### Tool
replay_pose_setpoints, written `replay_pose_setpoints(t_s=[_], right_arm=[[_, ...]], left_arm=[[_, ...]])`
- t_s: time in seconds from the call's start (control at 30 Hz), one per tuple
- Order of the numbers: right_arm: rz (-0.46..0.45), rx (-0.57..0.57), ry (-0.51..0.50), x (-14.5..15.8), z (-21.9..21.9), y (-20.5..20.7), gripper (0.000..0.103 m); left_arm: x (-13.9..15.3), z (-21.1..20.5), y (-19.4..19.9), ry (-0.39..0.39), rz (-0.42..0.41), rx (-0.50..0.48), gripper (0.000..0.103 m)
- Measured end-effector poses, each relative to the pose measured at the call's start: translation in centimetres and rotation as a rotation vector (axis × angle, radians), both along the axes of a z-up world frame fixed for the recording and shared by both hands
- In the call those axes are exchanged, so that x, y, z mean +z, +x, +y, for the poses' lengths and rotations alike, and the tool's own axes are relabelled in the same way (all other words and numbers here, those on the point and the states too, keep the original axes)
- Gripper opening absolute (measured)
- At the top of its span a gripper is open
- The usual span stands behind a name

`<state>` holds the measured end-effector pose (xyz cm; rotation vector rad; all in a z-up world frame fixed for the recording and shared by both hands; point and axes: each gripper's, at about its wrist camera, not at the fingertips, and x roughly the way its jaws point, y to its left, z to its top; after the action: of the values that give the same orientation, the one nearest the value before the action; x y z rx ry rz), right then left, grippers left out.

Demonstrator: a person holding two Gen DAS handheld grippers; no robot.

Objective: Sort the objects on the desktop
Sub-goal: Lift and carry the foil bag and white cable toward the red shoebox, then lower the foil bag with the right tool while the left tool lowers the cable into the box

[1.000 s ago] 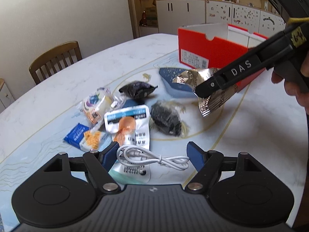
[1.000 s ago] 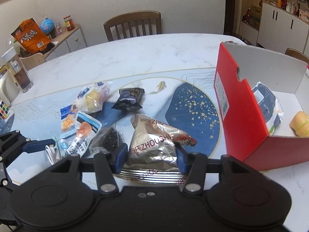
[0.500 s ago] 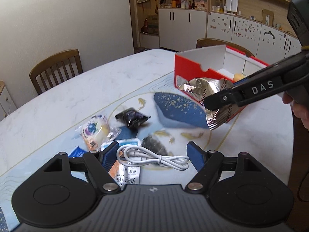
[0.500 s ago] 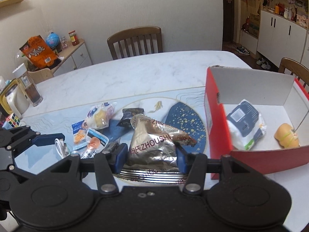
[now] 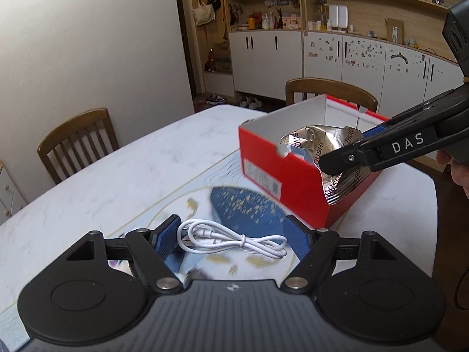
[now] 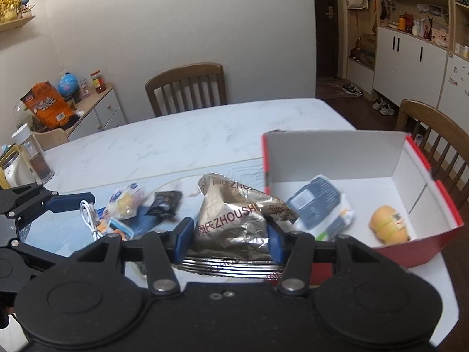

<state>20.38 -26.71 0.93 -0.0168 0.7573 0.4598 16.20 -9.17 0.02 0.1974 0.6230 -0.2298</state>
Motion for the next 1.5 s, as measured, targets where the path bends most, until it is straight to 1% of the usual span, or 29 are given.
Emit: replay_pose_setpoints(t_s=[0.27,0.47,0.57,0.8,1.03,1.5], right_arm=[[-0.021,-0.007,-0.001,0.9,-4.3,1.7,0.052],[-0.028,-0.014,-0.014,1.1,-7.7,3.4,0.052],[-0.021,-0.014,-0.023,0.9,-9.2,4.4,0.052],[-0.018,-0.014,-0.041,0.4,-12.1,7.2,0.052],[0.001,-0.009,-0.044,-0.5,-13.7,10.1,0.052],[0.071,0.017,-0.089,-3.3,-14.2,15.3,0.052]], left_arm=[[0.8,-4.0,2.3,-0.025,-0.023,-0.002,0.077],[1.0,-7.5,4.1,-0.027,-0.041,-0.013,0.077],[1.0,-8.9,5.2,-0.035,-0.034,-0.021,0.077],[0.8,-12.0,7.9,-0.028,-0.014,-0.046,0.077],[0.0,-14.4,10.8,-0.010,0.026,-0.085,0.077],[-1.6,-19.0,15.5,0.051,0.093,-0.180,0.077]])
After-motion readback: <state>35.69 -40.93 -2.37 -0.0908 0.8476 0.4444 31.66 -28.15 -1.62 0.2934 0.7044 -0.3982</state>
